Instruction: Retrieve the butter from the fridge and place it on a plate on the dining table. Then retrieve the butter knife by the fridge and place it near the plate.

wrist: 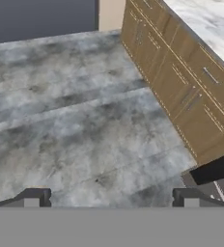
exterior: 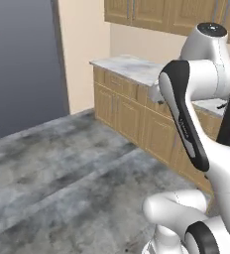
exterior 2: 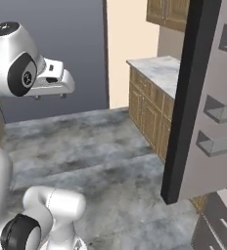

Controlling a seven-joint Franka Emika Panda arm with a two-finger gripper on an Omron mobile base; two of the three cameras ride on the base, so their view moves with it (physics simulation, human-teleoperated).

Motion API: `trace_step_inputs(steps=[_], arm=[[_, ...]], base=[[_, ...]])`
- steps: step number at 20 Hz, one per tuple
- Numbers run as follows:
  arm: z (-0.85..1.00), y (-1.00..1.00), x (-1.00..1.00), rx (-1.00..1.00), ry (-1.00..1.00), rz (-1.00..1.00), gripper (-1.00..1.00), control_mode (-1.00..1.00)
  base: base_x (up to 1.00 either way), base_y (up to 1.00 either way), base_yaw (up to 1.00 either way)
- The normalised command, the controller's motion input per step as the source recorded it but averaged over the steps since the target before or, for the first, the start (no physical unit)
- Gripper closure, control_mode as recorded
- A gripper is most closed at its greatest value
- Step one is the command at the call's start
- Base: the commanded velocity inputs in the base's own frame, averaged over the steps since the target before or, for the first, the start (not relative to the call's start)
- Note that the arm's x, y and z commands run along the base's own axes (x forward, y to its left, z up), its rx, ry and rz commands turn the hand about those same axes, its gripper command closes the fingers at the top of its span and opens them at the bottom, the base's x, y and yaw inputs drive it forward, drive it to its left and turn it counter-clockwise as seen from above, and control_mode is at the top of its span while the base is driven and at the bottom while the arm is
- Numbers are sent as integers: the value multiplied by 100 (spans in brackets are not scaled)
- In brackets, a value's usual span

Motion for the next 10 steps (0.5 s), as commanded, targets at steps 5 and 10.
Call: trace_step_inputs(steps=[5,10], arm=[[0,0,0,0,0,0,-100,100],[0,0,0,0,0,0,-100,100]], base=[[75,34,-61],[52,47,-58]])
